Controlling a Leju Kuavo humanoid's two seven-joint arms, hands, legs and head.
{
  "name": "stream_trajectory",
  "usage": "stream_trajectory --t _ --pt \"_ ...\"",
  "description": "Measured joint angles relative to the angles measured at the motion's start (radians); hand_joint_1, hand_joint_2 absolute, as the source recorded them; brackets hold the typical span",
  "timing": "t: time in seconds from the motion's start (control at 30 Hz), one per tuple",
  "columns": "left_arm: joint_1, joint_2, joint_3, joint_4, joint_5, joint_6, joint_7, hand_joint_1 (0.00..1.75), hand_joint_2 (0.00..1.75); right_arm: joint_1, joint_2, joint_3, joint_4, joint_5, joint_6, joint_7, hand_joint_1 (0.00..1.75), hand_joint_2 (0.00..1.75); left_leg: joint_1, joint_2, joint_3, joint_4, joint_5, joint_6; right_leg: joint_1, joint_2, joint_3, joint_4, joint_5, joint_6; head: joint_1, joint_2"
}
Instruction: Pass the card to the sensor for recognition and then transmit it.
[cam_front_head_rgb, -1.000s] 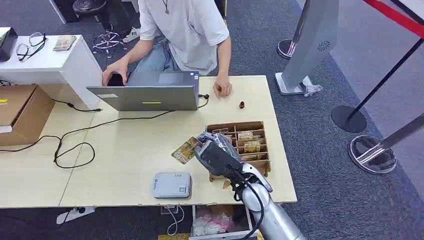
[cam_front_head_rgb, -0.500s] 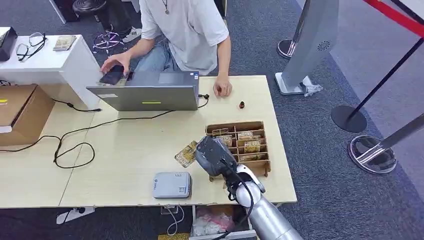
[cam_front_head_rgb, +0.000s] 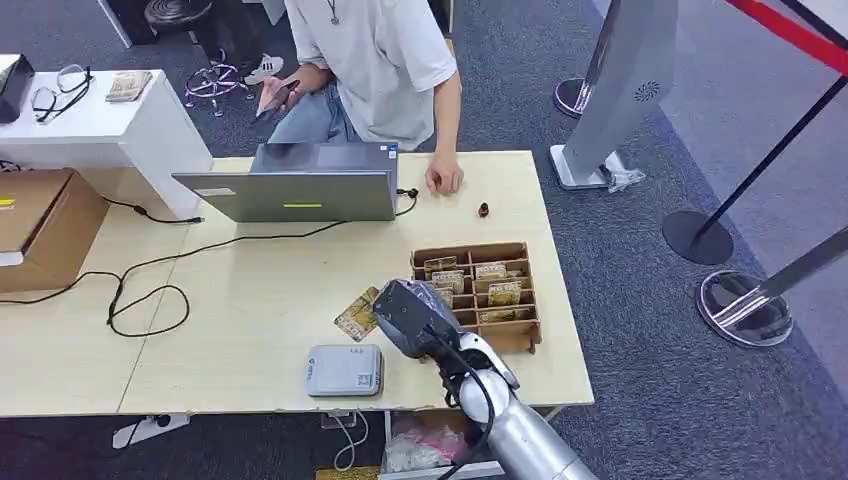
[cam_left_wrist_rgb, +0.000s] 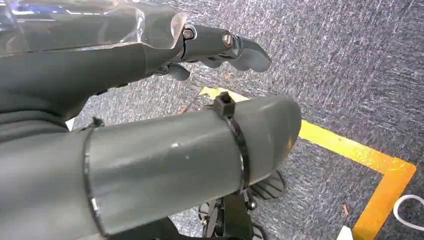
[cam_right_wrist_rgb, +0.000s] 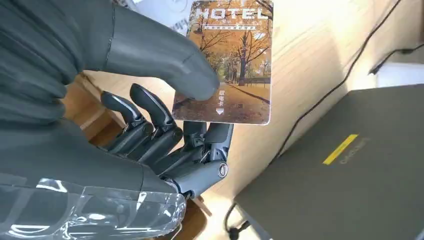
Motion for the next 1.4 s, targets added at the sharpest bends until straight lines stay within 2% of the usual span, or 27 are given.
stream_trajectory --t 0.2,0.93,1.07,1.4 --pt "0.000 0.000 0.002 0.000 0.000 -0.002 0.000 0.00 0.00 0.029 -0.014 0.022 -0.045 -0.011 0.004 0.008 1.75 1.75 0.000 0.000 0.000 0.000 0.000 0.000 0.000 0.000 0.000 0.000 0.000 0.000 0.000 0.000" --pt "-0.001 -0.005 0.003 0.000 -0.011 -0.008 -0.003 0.00 0.00 0.044 -0.016 0.048 -0.049 -0.037 0.022 0.019 1.75 1.75 0.000 0.000 0.000 0.000 0.000 0.000 0.000 0.000 0.000 0.000 0.000 0.000 0.000 0.000" --pt "-0.002 -0.005 0.003 0.000 -0.025 -0.018 -0.007 0.00 0.00 0.041 0.011 0.073 -0.019 -0.039 0.043 0.017 1.75 1.75 0.000 0.000 0.000 0.000 0.000 0.000 0.000 0.000 0.000 0.000 0.000 0.000 0.000 0.000" --pt "-0.002 -0.005 0.003 0.000 -0.033 -0.018 -0.008 0.00 0.00 0.033 0.029 0.099 -0.009 -0.037 0.055 0.017 1.75 1.75 0.000 0.000 0.000 0.000 0.000 0.000 0.000 0.000 0.000 0.000 0.000 0.000 0.000 0.000"
